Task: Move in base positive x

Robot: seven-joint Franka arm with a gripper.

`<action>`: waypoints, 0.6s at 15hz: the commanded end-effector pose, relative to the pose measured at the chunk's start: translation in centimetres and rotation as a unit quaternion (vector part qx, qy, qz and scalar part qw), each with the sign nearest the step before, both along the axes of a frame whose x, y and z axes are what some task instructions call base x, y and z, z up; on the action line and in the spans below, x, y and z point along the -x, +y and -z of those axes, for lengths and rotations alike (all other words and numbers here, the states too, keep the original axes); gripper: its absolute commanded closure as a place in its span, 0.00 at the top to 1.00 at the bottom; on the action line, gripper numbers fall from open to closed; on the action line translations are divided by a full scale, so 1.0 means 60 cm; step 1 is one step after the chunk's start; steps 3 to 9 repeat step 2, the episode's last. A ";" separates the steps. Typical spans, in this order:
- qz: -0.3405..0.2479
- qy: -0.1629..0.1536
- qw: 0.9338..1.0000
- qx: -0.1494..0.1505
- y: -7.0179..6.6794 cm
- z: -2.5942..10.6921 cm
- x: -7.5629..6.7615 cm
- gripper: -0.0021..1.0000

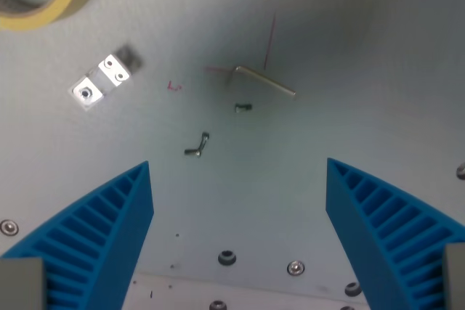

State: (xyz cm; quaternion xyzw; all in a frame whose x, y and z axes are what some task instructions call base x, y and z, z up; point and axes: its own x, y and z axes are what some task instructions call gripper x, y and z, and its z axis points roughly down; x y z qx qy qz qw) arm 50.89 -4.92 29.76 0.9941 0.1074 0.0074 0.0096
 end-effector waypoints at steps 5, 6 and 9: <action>-0.006 0.015 1.000 -0.008 -0.014 -0.002 -0.039 1.00; -0.006 0.015 1.000 -0.008 -0.014 -0.002 -0.039 1.00; -0.006 0.015 1.000 -0.008 -0.014 -0.002 -0.039 1.00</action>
